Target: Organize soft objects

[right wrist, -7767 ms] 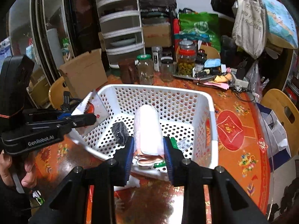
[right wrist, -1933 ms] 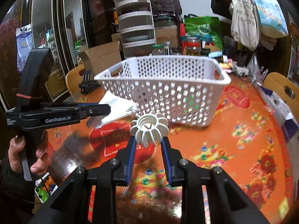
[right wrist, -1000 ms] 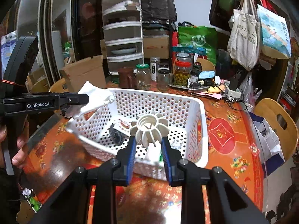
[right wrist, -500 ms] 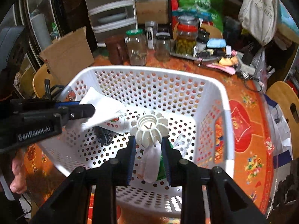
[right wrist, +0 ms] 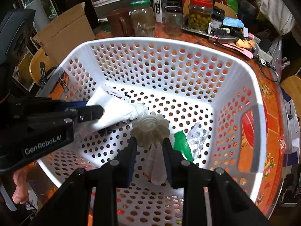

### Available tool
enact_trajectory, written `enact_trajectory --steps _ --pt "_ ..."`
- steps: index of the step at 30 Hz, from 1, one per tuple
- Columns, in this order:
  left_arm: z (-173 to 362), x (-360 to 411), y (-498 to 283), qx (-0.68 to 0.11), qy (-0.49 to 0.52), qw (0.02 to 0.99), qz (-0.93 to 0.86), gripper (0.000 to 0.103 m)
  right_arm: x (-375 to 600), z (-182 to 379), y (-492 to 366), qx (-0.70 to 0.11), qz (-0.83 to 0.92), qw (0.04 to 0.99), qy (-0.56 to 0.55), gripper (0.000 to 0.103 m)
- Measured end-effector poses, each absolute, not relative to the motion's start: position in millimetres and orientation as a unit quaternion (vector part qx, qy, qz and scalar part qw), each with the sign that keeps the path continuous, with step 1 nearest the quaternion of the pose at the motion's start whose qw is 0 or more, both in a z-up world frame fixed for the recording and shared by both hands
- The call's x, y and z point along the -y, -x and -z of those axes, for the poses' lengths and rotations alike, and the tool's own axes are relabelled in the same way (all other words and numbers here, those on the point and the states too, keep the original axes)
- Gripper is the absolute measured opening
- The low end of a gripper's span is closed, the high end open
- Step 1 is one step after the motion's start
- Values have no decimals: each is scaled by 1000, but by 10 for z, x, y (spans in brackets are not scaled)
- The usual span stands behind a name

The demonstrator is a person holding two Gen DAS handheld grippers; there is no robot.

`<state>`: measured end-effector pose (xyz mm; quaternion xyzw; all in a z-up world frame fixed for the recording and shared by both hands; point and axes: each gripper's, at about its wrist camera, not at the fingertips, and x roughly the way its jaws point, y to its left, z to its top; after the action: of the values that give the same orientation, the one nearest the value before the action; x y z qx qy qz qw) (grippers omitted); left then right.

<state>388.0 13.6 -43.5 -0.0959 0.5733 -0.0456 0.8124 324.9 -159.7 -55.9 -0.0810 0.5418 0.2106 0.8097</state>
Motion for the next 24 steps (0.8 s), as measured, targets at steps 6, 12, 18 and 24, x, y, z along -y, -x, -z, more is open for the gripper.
enact_trajectory --steps 6,12,18,24 --pt "424 -164 -3862 -568 111 815 43 13 1602 591 -3271 -548 -215 805 75 28" --pt "247 -254 -3725 -529 137 834 70 69 1744 483 -3230 -540 -209 814 40 59" --pt "-178 -373 -3197 -441 114 887 72 103 2093 40 -2780 -446 -203 871 18 95" --pt "-516 -536 -2253 -317 60 945 53 103 2348 -256 -1911 -326 -156 932 35 103"
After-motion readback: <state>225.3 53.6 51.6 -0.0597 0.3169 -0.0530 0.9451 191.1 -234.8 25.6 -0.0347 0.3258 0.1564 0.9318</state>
